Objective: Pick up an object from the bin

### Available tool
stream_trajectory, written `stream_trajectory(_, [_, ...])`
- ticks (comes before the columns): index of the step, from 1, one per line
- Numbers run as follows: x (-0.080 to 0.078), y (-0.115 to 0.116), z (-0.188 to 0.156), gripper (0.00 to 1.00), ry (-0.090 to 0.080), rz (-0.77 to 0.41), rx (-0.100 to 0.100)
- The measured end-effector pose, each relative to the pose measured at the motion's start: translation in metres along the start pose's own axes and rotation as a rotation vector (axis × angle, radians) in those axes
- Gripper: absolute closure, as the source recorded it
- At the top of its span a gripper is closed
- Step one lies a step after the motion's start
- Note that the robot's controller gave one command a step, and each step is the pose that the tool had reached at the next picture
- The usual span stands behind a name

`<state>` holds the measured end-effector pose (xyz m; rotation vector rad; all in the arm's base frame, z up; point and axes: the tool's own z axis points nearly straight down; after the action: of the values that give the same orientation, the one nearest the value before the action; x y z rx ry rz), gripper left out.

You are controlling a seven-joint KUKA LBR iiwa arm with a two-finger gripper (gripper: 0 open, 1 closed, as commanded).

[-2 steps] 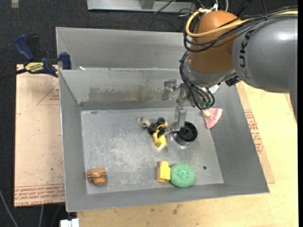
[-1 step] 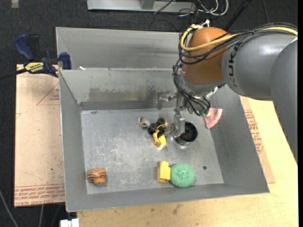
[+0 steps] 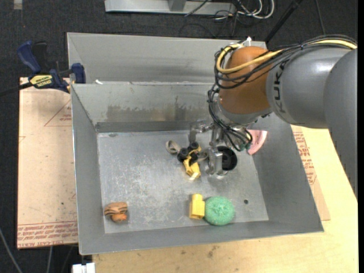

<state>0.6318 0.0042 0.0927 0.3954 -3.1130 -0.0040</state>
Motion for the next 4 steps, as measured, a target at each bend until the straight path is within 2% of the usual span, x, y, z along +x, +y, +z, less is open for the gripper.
stream_trajectory(1, [-0.007, 0.0, 0.01, 0.0, -0.009, -0.028, 0.003])
stream_trajectory(2, [-0.006, 0.011, 0.021, 1.0, -0.009, -0.078, 0.002])
stream_trajectory(4, [-0.006, 0.01, 0.021, 1.0, -0.009, -0.077, 0.002])
